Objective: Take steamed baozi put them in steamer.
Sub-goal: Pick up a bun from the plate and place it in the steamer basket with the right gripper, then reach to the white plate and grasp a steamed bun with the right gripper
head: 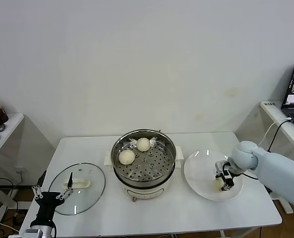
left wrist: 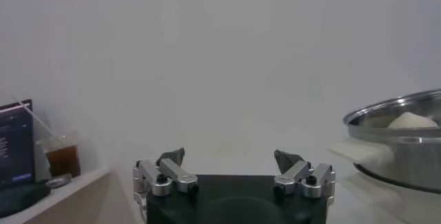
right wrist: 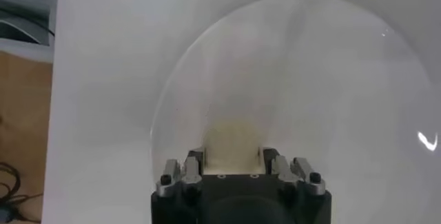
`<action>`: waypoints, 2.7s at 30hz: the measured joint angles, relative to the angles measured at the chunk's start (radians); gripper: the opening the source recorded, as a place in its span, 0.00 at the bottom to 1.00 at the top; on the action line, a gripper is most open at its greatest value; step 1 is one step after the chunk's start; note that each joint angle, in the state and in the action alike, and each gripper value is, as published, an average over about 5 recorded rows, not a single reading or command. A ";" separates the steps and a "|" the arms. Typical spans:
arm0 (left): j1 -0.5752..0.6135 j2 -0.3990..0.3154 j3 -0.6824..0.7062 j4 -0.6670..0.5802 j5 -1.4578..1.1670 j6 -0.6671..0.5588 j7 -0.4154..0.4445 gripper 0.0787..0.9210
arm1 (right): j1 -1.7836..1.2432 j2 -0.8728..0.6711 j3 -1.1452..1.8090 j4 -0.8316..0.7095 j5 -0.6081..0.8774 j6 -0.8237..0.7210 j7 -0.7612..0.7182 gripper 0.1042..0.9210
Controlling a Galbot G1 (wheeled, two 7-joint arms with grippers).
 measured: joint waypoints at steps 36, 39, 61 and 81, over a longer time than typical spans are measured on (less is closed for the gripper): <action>-0.007 0.011 -0.038 -0.014 -0.029 0.002 0.002 0.88 | 0.686 0.509 -0.400 0.011 0.301 0.452 -0.076 0.54; -0.006 0.008 -0.043 -0.014 -0.030 0.000 0.002 0.88 | 0.673 0.563 -0.426 0.001 0.259 0.511 -0.052 0.54; -0.006 -0.002 -0.045 0.003 -0.025 -0.009 0.000 0.88 | 0.559 0.661 -0.488 -0.014 0.007 0.735 0.035 0.56; -0.017 0.015 -0.040 -0.001 -0.030 -0.001 0.001 0.88 | 0.654 0.517 -0.450 0.024 0.118 0.612 0.045 0.88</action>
